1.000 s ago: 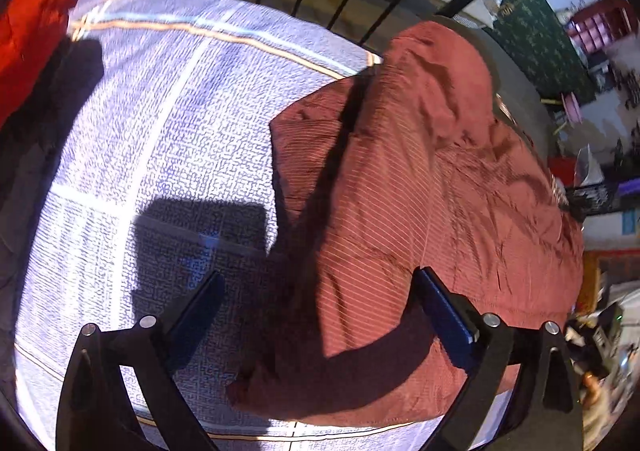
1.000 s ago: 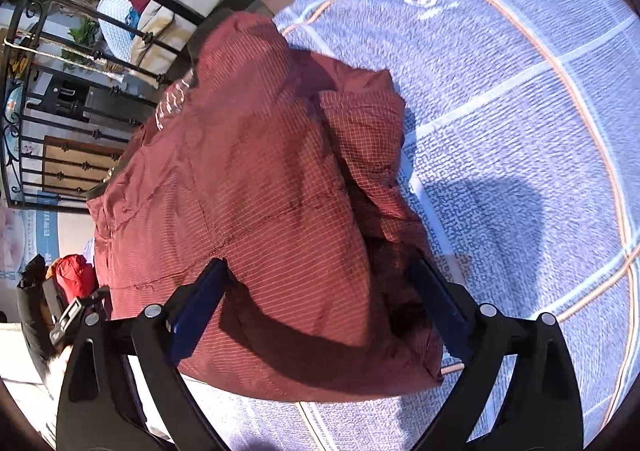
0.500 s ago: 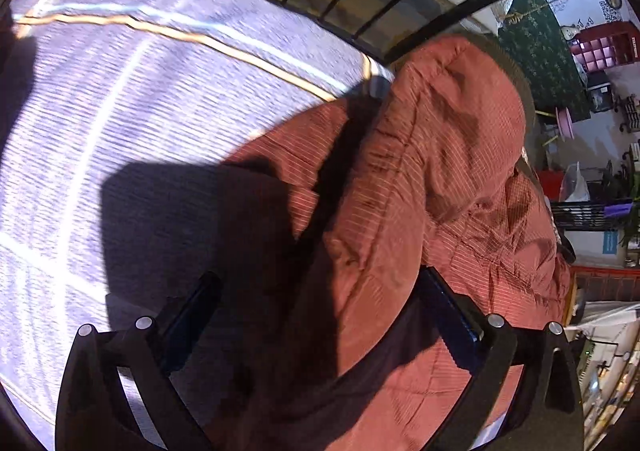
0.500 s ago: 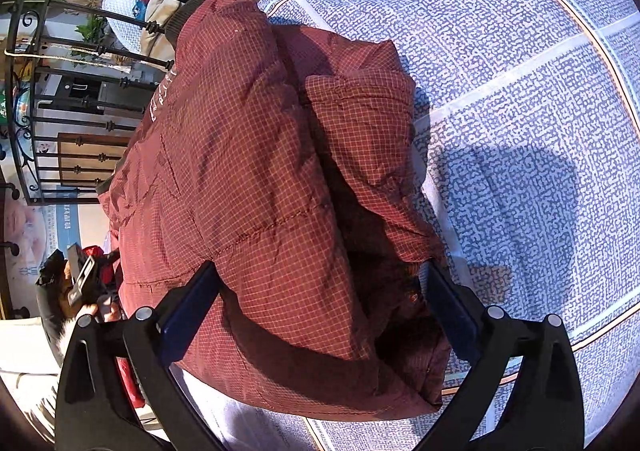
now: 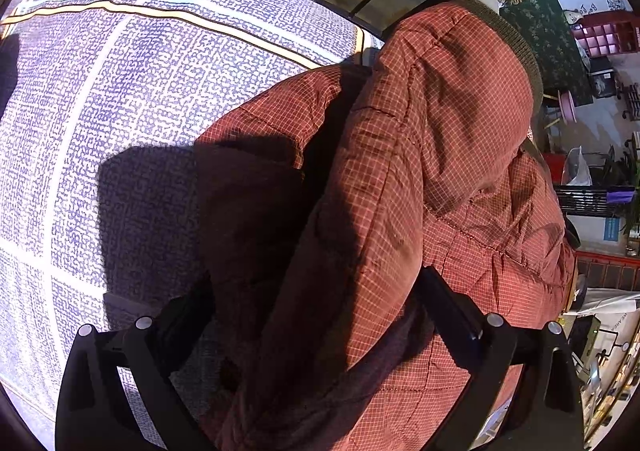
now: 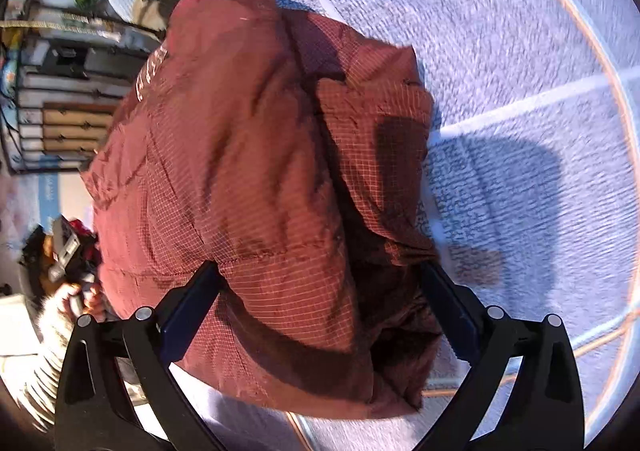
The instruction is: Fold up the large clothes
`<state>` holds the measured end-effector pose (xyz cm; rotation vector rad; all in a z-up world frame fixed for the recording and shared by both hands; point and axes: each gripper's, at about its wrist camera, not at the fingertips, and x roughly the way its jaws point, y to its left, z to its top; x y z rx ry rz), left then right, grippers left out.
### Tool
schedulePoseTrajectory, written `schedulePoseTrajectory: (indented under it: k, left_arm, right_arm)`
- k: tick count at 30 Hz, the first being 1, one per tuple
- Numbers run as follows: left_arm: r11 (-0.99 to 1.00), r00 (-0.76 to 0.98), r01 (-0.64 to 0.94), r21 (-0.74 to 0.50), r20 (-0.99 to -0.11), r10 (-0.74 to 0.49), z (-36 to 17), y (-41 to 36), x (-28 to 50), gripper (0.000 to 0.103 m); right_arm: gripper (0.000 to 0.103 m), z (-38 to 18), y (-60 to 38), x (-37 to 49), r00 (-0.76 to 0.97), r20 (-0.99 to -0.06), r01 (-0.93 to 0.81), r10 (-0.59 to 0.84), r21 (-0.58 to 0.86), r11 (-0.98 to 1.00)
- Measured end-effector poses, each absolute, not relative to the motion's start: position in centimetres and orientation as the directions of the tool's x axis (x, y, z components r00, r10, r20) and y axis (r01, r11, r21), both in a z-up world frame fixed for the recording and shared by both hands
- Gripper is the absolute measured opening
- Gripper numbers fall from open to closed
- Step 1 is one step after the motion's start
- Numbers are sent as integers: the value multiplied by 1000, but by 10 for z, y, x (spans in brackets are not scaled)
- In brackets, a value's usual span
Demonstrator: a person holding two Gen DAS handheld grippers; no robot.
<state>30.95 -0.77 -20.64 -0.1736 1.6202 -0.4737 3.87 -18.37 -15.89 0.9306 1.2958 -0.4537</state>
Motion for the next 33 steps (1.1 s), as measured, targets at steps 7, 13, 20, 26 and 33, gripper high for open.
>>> schedulePoseTrajectory:
  k: [7,13,20,26,33]
  left_arm:
    - [903,-114,155,-400,-916,-385,-213,-8,310,98]
    - [907,-112,182,-379,-925,-364,-212,-16,313,92]
    - [899,-51,288,-330,-943,-329,-186,-34,300,51]
    - [874,20,406,-268,-953,-301,-154,-44,282,21]
    - [817,111,490,-305,-907,-405,-79,-32,232,17]
  right_arm:
    - [98,-173,-193,47,271,-933,694,235,359,625]
    - [99,-192,-202,38,369,-890,682,269,456,572]
    - [69,-178,-174,39,431,-883,707,187,459,537]
    - [30,-153,-152,27,496,-859,723,126,488,489]
    - [20,-107,-99,-2,557,-819,676,136,543,499]
